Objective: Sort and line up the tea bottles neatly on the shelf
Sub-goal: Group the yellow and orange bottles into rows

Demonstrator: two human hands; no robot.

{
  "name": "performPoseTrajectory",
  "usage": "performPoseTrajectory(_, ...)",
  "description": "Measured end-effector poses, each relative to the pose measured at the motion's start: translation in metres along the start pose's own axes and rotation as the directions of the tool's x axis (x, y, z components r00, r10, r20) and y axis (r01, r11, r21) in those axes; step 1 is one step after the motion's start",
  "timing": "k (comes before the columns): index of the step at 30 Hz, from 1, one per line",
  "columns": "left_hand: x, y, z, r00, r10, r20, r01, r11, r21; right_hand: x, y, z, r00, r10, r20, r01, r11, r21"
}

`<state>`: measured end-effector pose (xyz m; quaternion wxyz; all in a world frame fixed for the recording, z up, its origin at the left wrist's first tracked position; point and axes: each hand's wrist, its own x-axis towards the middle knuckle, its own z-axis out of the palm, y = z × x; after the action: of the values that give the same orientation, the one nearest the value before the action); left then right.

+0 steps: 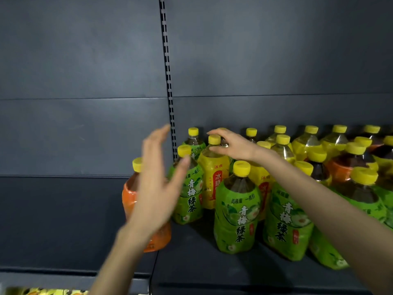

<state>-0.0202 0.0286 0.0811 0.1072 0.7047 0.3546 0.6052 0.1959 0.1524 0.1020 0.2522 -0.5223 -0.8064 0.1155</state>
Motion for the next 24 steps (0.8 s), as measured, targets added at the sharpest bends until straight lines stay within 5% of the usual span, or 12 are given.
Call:
performPoseTrajectory(4,-0.021,-0.025,0.055,0.984,-0.161,0.072,0.152,0.981,0.119,0.01,0.005,0.007,0.998,0.05,0.04,-0.052,0.998,0.041)
performPoseTrajectory(11,-0.039,-0.068,0.086,0.895,-0.446,-0.008,0.429,0.857,0.286,0.008,0.006,0.006,0.999,0.04,0.011,-0.04,0.998,0.053)
performPoseTrajectory(24,-0.023,-0.098,0.096,0.896,-0.444,0.017,0.437,0.888,0.141,-0.009,0.011,-0.003,0.998,0.067,-0.005,-0.068,0.994,-0.087)
